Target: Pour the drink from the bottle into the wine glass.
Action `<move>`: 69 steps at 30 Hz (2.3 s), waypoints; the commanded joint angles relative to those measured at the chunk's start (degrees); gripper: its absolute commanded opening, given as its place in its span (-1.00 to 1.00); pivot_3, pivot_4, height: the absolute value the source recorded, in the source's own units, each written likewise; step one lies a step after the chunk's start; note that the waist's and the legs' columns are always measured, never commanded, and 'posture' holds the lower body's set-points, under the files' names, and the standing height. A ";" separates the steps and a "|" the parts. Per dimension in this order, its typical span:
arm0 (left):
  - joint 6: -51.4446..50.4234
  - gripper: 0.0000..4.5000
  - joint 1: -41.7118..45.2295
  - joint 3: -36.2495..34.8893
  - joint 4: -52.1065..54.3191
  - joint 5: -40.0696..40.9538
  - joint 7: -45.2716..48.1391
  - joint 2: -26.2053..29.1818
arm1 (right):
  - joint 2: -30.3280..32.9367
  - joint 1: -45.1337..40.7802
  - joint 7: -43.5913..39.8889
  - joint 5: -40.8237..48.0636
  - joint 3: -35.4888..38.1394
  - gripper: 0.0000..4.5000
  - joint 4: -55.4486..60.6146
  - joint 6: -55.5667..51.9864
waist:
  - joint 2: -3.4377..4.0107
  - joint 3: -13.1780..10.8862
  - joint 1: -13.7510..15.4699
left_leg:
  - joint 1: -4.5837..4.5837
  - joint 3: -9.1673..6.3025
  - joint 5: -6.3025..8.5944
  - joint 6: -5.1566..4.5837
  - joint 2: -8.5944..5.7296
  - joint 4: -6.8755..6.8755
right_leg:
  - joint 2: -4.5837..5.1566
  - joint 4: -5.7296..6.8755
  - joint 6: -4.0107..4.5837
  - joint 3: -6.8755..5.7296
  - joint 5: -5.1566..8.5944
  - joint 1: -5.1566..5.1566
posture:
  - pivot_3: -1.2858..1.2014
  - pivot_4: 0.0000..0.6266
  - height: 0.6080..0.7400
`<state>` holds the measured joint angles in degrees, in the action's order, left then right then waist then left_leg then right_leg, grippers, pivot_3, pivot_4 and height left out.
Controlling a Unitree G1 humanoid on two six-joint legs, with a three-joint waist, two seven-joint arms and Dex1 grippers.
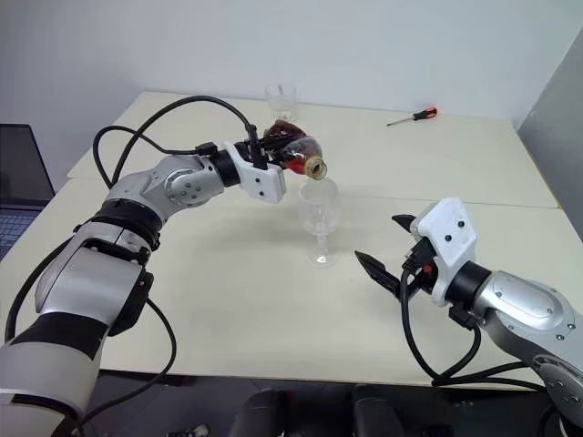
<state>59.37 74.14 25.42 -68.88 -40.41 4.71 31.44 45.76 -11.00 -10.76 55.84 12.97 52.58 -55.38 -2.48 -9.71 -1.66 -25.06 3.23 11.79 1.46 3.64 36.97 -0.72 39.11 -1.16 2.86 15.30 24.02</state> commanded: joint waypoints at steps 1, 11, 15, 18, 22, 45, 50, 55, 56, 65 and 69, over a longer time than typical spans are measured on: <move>0.73 -0.66 2.92 -0.23 0.53 0.14 -2.12 0.87 | 0.83 -0.84 0.87 1.77 2.06 1.00 1.68 0.57 | 0.00 0.00 0.00 | 0.00 0.00 0.00 0.00 0.00 0.00 | 0.00 0.00 0.00 0.00 0.00 0.00 | 0.03 -0.52 1.00; -0.10 -0.66 3.87 1.55 0.39 -2.71 -6.44 1.87 | 2.25 -0.70 1.43 2.81 2.02 1.00 1.16 0.98 | 0.00 0.00 0.01 | 0.01 0.00 0.00 0.00 0.00 0.01 | 0.00 0.04 0.00 0.00 0.00 0.00 | 0.03 -0.52 1.00; 0.15 -0.66 4.14 1.71 0.04 -3.03 -7.21 2.04 | 2.57 -0.85 1.44 2.87 2.04 1.00 0.81 0.90 | 0.00 0.00 0.03 | 0.01 0.00 0.00 0.00 -0.01 0.02 | 0.01 0.03 0.01 0.00 -0.01 -0.01 | 0.03 -0.52 1.00; 0.42 -0.66 4.57 1.96 -0.06 -3.18 -7.50 2.08 | 2.74 -1.02 1.49 2.93 2.07 1.00 0.40 0.74 | 0.00 0.00 0.02 | 0.02 0.00 0.00 0.00 0.00 0.02 | 0.01 0.04 0.03 -0.01 -0.02 -0.01 | 0.03 -0.52 1.00; -0.05 -0.66 5.07 3.32 0.14 -5.13 -9.37 2.68 | 3.06 -0.95 1.66 3.25 2.15 1.00 0.54 0.65 | 0.00 0.00 0.02 | 0.01 0.00 0.00 0.00 0.00 0.02 | 0.01 0.04 0.03 -0.01 -0.02 -0.01 | 0.03 -0.52 1.00; -0.83 -0.67 6.99 5.91 -1.53 -8.46 -13.93 3.44 | 4.13 -1.57 1.77 3.88 1.79 1.00 -0.11 0.87 | 0.00 0.00 0.03 | 0.03 0.00 -0.01 0.01 -0.01 0.03 | 0.01 0.09 0.04 0.00 -0.02 -0.01 | 0.03 -0.52 1.00; -1.09 -0.67 7.32 6.16 -1.79 -8.90 -14.55 3.50 | 4.13 -1.76 1.68 3.65 1.62 1.00 -0.29 0.94 | 0.00 0.00 0.03 | 0.03 0.00 -0.01 0.01 -0.01 0.03 | 0.01 0.09 0.04 0.00 -0.02 -0.01 | 0.03 -0.52 1.00; -1.21 -0.67 7.32 6.26 -1.77 -9.03 -14.78 3.47 | 4.10 -1.96 1.58 3.39 1.40 1.00 -0.41 1.00 | 0.00 0.00 0.03 | 0.03 0.00 -0.01 0.01 -0.01 0.03 | 0.01 0.09 0.04 0.00 -0.02 -0.01 | 0.03 -0.52 1.00; -1.12 -0.67 7.25 6.29 -1.69 -9.04 -14.81 3.51 | 4.07 -2.00 1.58 3.31 1.38 1.00 -0.42 1.04 | 0.00 0.00 0.04 | 0.04 0.00 -0.01 0.01 -0.01 0.03 | 0.01 0.10 0.04 0.00 -0.02 -0.02 | 0.03 -0.52 1.00; -0.95 -0.67 7.39 6.61 -1.56 -9.12 -15.25 4.03 | 3.72 -3.01 0.96 2.41 0.12 1.00 -1.02 1.29 | 0.00 0.01 0.02 | 0.04 0.01 -0.01 0.01 -0.01 0.04 | 0.01 0.14 0.04 0.00 -0.02 -0.01 | 0.03 -0.52 1.00; -0.83 -0.67 7.40 6.64 -1.41 -9.12 -15.31 4.22 | 3.69 -3.44 0.40 2.00 -0.37 1.00 -1.36 1.42 | 0.00 0.01 0.02 | 0.05 0.01 -0.01 0.01 -0.01 0.06 | 0.01 0.19 0.04 0.00 -0.02 -0.01 | 0.03 -0.52 1.00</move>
<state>58.12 79.10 32.32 -71.50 -49.99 -9.34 34.80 49.21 -13.34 -10.02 58.32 12.11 50.80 -55.39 -2.48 -9.70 -1.63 -25.01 3.23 11.78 1.47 3.62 37.03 -0.70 39.31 -1.12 2.85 15.28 24.01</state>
